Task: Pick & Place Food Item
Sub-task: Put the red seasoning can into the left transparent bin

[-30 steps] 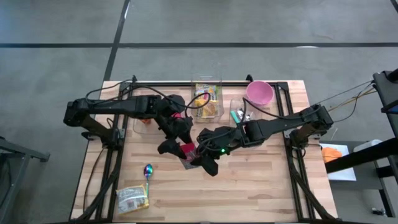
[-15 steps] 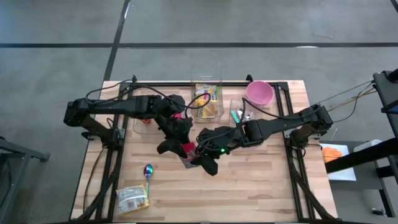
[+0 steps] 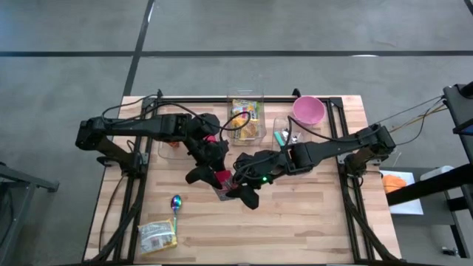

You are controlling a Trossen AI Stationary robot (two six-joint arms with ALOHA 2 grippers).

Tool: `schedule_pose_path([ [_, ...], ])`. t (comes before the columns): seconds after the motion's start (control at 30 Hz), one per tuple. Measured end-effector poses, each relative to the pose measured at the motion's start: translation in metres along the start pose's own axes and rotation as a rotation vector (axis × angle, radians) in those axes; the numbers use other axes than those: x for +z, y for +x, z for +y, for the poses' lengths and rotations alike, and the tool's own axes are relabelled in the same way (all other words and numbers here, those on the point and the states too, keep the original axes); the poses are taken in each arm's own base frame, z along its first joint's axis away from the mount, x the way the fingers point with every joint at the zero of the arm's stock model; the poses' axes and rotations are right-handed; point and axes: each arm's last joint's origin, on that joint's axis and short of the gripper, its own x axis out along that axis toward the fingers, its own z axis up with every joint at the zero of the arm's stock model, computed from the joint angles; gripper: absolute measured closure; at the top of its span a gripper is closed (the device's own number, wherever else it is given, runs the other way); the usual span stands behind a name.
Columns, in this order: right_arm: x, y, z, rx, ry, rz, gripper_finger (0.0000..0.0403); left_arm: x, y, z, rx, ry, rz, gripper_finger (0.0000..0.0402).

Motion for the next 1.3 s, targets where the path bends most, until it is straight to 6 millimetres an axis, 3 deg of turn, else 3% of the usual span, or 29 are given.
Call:
schedule_pose_path([
  [0.7,0.002,-0.005,0.001,-0.009,0.017,-0.025,0.0169,-0.006,-0.008,-0.001,0.056,-0.044,0.026,0.0186],
  [1.0,0.007,-0.017,0.003,-0.033,0.016,-0.071,0.0169,-0.011,-0.031,-0.005,0.111,-0.072,0.012,0.0186],
  [1.3,0.013,-0.038,0.007,-0.021,-0.013,-0.093,0.0169,-0.031,-0.063,-0.008,0.375,-0.151,0.126,0.0186],
])
